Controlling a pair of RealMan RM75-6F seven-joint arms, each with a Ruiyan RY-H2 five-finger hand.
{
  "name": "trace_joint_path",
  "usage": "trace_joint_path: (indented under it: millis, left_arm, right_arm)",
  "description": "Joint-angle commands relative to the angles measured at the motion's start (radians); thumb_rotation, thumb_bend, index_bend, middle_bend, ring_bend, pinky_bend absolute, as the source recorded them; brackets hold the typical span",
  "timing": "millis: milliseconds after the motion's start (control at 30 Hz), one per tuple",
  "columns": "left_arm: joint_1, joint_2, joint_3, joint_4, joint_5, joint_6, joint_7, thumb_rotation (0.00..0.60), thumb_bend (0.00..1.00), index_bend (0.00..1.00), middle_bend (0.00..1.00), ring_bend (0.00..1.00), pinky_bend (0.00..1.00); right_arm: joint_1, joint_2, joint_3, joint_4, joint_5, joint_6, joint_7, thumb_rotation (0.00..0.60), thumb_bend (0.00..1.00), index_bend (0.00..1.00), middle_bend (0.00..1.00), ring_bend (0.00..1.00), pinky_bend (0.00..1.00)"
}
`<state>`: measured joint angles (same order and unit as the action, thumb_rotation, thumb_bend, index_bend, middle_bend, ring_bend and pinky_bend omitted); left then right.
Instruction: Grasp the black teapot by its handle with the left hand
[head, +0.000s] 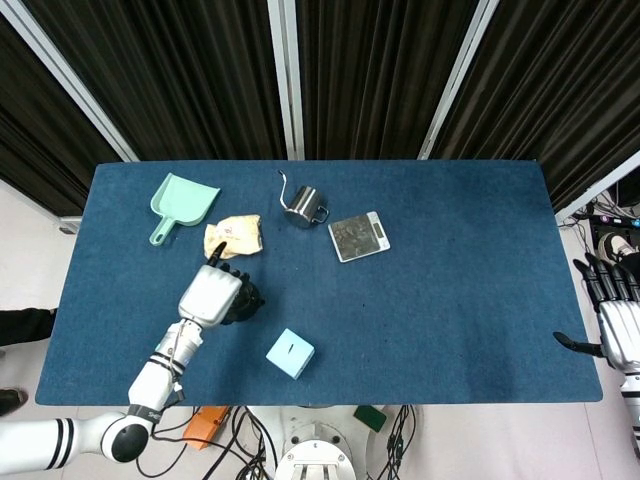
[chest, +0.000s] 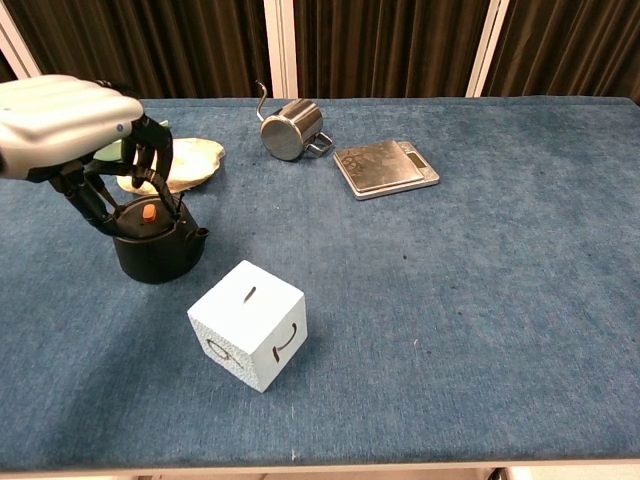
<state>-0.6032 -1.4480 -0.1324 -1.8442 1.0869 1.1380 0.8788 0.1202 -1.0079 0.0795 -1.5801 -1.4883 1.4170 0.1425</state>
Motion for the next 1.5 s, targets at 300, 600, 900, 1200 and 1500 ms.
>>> trace_joint_path:
  millis: [300,600,900,1200,1500]
  left_arm:
    - [-0.019,-0.022,0.024,0.028,-0.011,0.021,0.007,0.6,0.05,0.51,0.55,0.47,0.03]
    - [-0.031,-0.026,0.041,0.028,-0.03,0.015,-0.01,0.6,0.05,0.57,0.61,0.51,0.03]
    - [-0.043,-0.032,0.053,0.039,-0.042,-0.004,-0.048,0.6,0.05,0.75,0.77,0.65,0.03]
    - [-0.056,-0.023,0.053,0.052,-0.059,-0.054,-0.139,0.593,0.05,0.92,0.95,0.81,0.03]
    - [-0.062,-0.016,0.039,0.075,-0.05,-0.092,-0.26,0.322,0.03,1.0,1.0,0.93,0.03]
  right_arm:
    - [0.002,-0.002,-0.002,-0.001,0.004,-0.006,-0.004,0.6,0.04,0.0,0.02,0.0,0.0]
    - [0.004,-0.008,-0.004,0.005,0.009,-0.014,-0.002,0.6,0.04,0.0,0.02,0.0,0.0]
    - [0.0,-0.009,-0.004,0.005,0.014,-0.011,-0.003,0.6,0.04,0.0,0.02,0.0,0.0]
    - [-0.001,-0.009,-0.004,0.001,0.02,-0.013,-0.009,0.6,0.04,0.0,0.02,0.0,0.0]
    - [0.001,-0.008,-0.003,-0.009,0.024,-0.017,-0.02,0.6,0.04,0.0,0.02,0.0,0.0]
